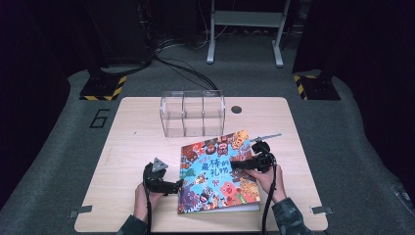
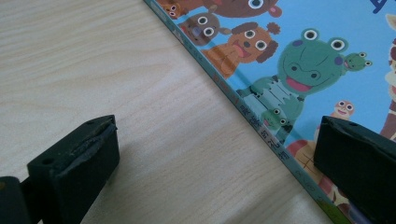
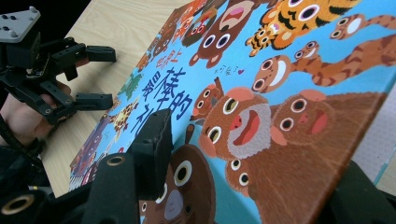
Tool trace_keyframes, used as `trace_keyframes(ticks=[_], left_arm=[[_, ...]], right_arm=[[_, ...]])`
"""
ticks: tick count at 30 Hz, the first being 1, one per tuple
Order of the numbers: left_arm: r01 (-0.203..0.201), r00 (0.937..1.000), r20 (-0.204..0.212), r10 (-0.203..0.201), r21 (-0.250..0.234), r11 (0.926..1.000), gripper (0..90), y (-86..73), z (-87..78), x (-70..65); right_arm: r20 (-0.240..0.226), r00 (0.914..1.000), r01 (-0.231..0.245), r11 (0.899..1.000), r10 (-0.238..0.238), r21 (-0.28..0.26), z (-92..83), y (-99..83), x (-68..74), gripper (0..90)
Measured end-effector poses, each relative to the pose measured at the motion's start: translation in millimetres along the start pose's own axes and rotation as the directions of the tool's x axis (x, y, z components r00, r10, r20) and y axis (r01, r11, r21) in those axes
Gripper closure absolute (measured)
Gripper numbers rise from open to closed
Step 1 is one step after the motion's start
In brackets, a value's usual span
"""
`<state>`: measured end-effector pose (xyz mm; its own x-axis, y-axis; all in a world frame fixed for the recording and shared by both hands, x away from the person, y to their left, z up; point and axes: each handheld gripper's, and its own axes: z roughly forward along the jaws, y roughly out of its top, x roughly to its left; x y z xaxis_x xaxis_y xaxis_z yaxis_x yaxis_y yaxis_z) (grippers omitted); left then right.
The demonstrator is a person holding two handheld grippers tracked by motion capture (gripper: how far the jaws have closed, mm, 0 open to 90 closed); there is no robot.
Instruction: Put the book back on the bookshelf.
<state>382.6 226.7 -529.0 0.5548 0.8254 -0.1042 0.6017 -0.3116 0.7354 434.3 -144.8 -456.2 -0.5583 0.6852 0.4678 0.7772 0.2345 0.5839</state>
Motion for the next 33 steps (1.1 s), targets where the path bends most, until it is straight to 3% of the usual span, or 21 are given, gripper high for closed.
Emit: trace_keyframes(ticks=[7,13,16,21,25,33], left_arm=[[0.004,0.9999,-0.011,-0.004,-0.014,0.9999,0.0,-0.7,1.2,-0.8],[0.001,1.0,-0.005,-0.001,-0.014,0.9999,0.2,-0.7,1.1,-0.6],[0.012,0.9999,-0.003,-0.012,-0.025,0.9996,0.8,-1.0,1.6,-1.5],[0.005,0.9999,0.011,-0.004,-0.028,0.9996,2.7,-1.3,1.0,-1.0],[0.006,0.9999,0.012,-0.005,-0.029,0.9996,2.8,-1.3,1.0,-1.0],[0.009,0.9999,0.011,-0.008,-0.029,0.9995,2.9,-1.4,0.7,-0.8]], right_arm=[[-0.001,1.0,-0.001,1.0,0.001,0.008,-1.0,1.9,2.3,45.2],[0.018,0.9985,0.051,0.998,-0.052,0.029,-1.7,8.5,4.8,40.6],[0.019,0.9984,0.053,0.998,-0.054,0.038,-0.5,13.4,3.7,39.6],[-0.021,0.9994,0.028,0.999,-0.027,0.041,3.2,22.3,-3.0,40.0],[-0.052,0.9978,0.044,0.998,-0.042,0.034,6.5,31.4,-5.1,40.3],[-0.052,0.9975,0.049,0.998,-0.047,0.039,12.0,46.4,-4.8,40.8]])
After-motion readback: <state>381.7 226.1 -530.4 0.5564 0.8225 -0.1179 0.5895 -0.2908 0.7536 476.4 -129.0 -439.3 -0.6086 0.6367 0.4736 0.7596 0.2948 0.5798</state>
